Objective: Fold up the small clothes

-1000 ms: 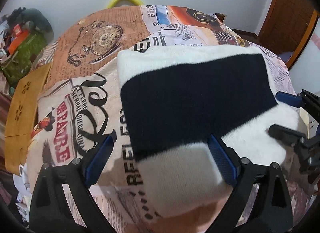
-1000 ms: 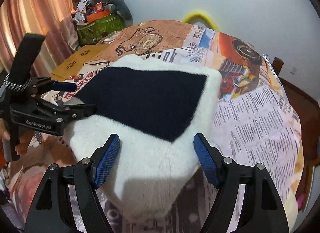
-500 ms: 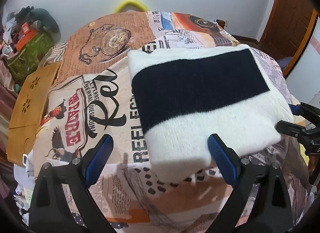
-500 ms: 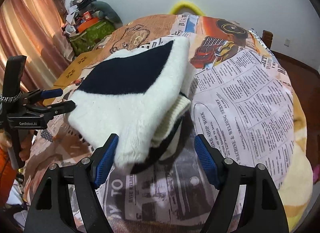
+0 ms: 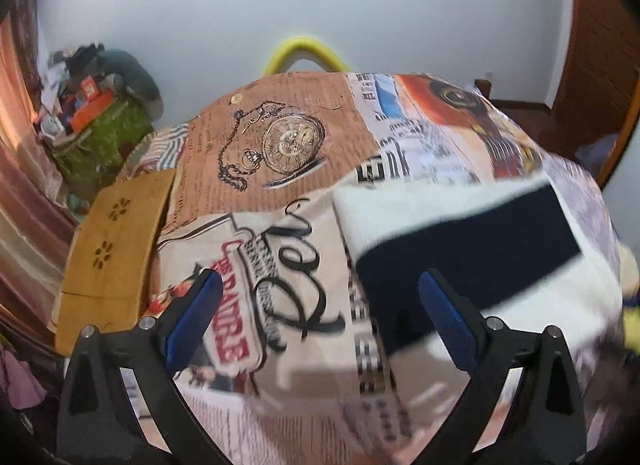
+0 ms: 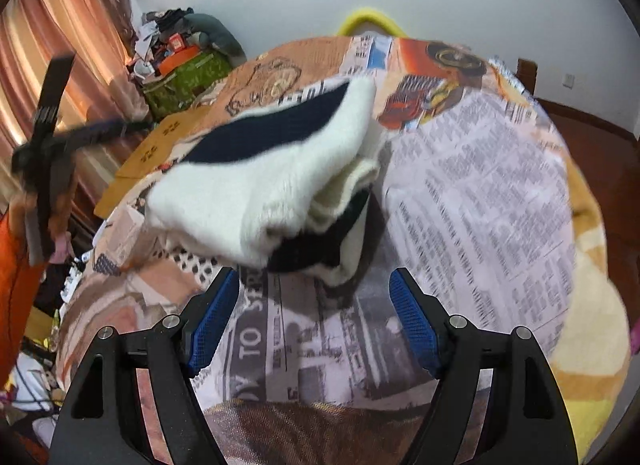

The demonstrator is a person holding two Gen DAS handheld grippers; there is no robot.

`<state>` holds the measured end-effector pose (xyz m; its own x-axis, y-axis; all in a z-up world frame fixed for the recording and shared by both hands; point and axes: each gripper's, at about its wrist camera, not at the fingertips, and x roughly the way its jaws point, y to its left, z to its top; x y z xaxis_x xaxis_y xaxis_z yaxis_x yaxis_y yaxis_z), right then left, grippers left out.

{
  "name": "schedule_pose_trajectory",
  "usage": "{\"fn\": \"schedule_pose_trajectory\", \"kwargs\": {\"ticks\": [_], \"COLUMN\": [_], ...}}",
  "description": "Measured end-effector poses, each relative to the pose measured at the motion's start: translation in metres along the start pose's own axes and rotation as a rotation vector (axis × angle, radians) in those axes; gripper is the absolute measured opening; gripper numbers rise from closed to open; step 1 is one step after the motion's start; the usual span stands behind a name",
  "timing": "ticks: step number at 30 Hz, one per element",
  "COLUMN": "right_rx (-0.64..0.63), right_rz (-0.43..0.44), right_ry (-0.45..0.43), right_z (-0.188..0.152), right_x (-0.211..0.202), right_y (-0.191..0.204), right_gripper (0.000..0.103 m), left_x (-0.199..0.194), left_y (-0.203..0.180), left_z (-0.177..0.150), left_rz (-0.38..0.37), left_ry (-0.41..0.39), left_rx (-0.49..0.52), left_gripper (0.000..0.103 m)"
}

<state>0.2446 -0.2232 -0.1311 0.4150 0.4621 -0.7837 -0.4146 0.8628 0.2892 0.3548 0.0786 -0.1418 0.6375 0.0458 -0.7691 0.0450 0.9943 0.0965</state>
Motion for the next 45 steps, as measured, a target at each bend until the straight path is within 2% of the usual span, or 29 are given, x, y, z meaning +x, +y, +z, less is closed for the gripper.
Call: {"fn": "schedule_pose_trajectory", "kwargs": {"ticks": [4,6,9,13,14,16,21,24,26,30,34,37,39,41,43,45], "right_rx": [0.010,0.019,0.012,-0.019,-0.021,-0.018,-0.023,0.033,0.060,0.060,0.054,0.083,0.115,0.160,0.177,0.163], "right_rz": [0.009,0.019,0.008,-0.003,-0.001,0.003,0.036,0.093,0.141,0.145,0.124,0.094,0.110,0.167,0.214,0.211], "right_ry": [0.047,0.068,0.064,0.023,0.007,-0.024,-0.053,-0.033,-0.057,-0.097,-0.057,0.052,0.110,0.156,0.167,0.172], "right_z": [-0.004,-0.003,0.000,0.006,0.009,0.016,0.037,0.049,0.056,0.064,0.074,0.071,0.066,0.061,0.059,0.058], "right_x": [0.021,0.030,0.029,0.007,0.001,-0.009,-0.005,0.006,0.001,-0.010,0.008,0.046,0.066,0.085,0.091,0.095], "right_y": [0.001,0.001,0.000,-0.005,-0.007,-0.010,-0.009,-0.012,-0.012,-0.009,-0.012,-0.022,-0.028,-0.031,-0.030,-0.023], "right_gripper": [0.075,0.075,0.075,0.075,0.078,0.085,0.086,0.086,0.086,0.086,0.087,0.087,0.087,0.087,0.089,0.091], "left_x": [0.041,0.056,0.072,0.065,0.061,0.050,0.040,0.040,0.041,0.048,0.060,0.074,0.084,0.091,0.094,0.094], "left_y": [0.001,-0.001,-0.005,-0.013,-0.013,-0.012,-0.014,-0.023,-0.027,-0.034,-0.038,-0.039,-0.041,-0.045,-0.047,-0.049], "left_z": [0.026,0.027,0.014,-0.012,-0.016,-0.025,-0.037,-0.040,-0.040,-0.043,-0.044,-0.043,-0.042,-0.042,-0.042,-0.043], "left_rz": [-0.004,-0.002,-0.054,-0.100,-0.110,-0.163,-0.285,-0.294,-0.304,-0.331,-0.373,-0.416,-0.443,-0.464,-0.472,-0.478], "left_ry": [0.059,0.084,0.135,0.140,0.134,0.133,0.165,0.181,0.181,0.198,0.225,0.259,0.295,0.314,0.306,0.294], "left_rx": [-0.029,-0.032,-0.054,-0.036,-0.037,-0.056,-0.127,-0.117,-0.117,-0.124,-0.150,-0.190,-0.213,-0.224,-0.228,-0.231], "left_gripper": [0.100,0.100,0.100,0.100,0.100,0.100,0.100,0.100,0.100,0.100,0.100,0.101,0.101,0.102,0.102,0.097]}}
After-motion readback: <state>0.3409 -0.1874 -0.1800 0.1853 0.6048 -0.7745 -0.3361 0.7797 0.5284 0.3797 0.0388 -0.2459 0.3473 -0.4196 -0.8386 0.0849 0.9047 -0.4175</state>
